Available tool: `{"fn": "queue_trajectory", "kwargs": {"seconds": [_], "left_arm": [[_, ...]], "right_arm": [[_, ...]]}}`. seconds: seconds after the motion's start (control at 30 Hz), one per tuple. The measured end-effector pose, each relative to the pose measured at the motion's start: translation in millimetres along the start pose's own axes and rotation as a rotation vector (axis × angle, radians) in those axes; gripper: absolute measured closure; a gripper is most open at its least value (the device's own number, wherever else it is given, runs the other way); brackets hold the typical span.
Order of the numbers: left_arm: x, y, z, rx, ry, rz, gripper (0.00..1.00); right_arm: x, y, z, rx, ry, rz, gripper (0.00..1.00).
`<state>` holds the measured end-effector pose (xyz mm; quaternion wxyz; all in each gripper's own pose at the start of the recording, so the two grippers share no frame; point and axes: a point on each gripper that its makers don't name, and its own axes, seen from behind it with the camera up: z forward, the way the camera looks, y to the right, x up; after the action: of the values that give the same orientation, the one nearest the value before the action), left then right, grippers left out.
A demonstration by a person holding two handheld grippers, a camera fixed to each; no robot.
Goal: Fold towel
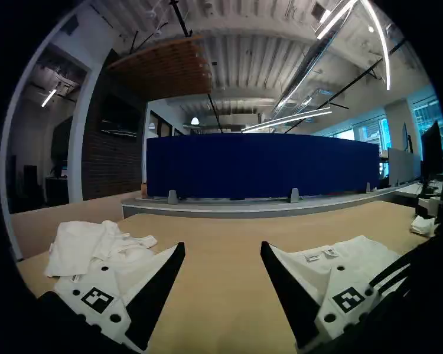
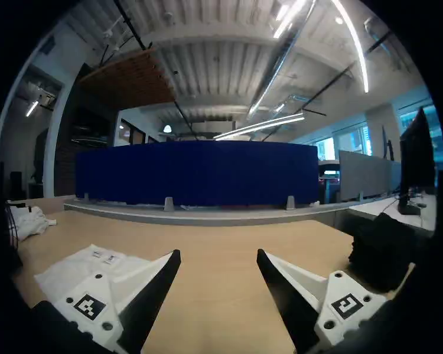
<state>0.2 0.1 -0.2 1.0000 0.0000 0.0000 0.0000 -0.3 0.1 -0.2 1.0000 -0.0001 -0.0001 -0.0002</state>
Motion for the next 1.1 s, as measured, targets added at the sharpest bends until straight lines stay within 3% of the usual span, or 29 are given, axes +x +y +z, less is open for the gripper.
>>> {"fn": "queue_trajectory", "kwargs": {"seconds": [0.87,1.1], "left_arm": [[-2.7,2.8,-0.1,-0.008,-0.019,0.000,0.05],[6.5,4.2,1.2,-0.011,-0.054,0.022,0.05]], "right_arm": [[2.5,0.6,-0.7,-0.018,-0.019,-0.002,0.00],[29.8,-0.9,-1.1,-0.022,-0.011,0.014,0.00]]}}
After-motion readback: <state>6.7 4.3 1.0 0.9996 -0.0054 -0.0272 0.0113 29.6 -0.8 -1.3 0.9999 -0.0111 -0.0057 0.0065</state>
